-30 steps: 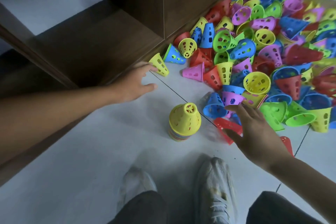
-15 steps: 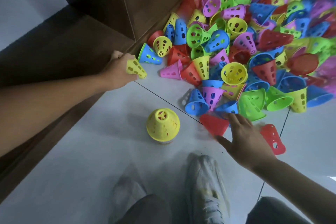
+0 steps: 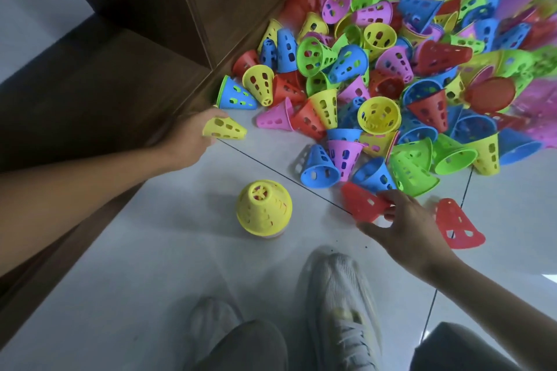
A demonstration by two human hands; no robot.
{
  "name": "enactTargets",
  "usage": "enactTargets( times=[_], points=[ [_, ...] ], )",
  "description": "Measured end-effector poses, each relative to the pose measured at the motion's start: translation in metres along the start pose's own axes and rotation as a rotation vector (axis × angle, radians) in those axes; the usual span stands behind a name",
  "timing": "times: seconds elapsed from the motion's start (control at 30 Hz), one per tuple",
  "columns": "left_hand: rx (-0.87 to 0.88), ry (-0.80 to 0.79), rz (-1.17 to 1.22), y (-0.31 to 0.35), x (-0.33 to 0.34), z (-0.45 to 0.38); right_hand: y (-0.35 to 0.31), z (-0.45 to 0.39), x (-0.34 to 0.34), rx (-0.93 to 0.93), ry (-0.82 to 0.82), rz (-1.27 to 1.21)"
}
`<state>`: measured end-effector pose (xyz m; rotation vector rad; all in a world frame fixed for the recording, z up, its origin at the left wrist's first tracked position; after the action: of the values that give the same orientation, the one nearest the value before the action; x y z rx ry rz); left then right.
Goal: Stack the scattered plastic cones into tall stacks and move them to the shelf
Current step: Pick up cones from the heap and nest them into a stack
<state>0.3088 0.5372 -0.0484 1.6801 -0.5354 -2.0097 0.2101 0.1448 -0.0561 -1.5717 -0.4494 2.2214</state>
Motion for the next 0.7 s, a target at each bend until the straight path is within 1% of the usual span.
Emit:
enactTargets(
  times=[0.07,0.17,0.3,0.37,0.47,0.57,0.63,0.7],
  points=[
    [0.014,-0.010,0.120,0.008,0.002,0.010,0.002,0.001,0.000,0.062,-0.015,-0.094],
    [0.011,-0.003,0.334,0.015,0.001,0.024,-0.005,0.005,-0.001,0.136,-0.050,-0.321],
    [0.027,0.036,0.467,0.039,-0.010,0.047,-0.019,0.010,-0.005,0.185,-0.087,-0.620],
    [0.057,0.044,0.538,0.055,-0.021,0.061,-0.033,0.011,-0.008,0.166,-0.128,-0.799],
    [0.062,0.047,0.718,0.085,-0.041,0.081,-0.057,0.014,-0.017,0.125,-0.195,-1.084],
    [0.028,0.037,0.932,0.113,-0.058,0.102,-0.083,0.023,-0.029,0.049,-0.261,-1.227],
    [0.002,-0.007,1.094,0.129,-0.066,0.118,-0.096,0.030,-0.037,0.012,-0.260,-1.302],
    [0.001,-0.051,1.174,0.139,-0.068,0.132,-0.108,0.037,-0.043,-0.021,-0.244,-1.341]
  ],
)
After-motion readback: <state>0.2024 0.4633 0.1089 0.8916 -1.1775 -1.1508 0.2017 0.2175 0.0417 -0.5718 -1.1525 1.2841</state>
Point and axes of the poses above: each hand's wrist, its own z-axis away from the middle knuckle, its own x-axis out of the palm, y = z × x, the point moved 5 cm from there along -z, towards the middle knuckle, and after that the axes turned 4 degrees about z, right-handed, at the moved point
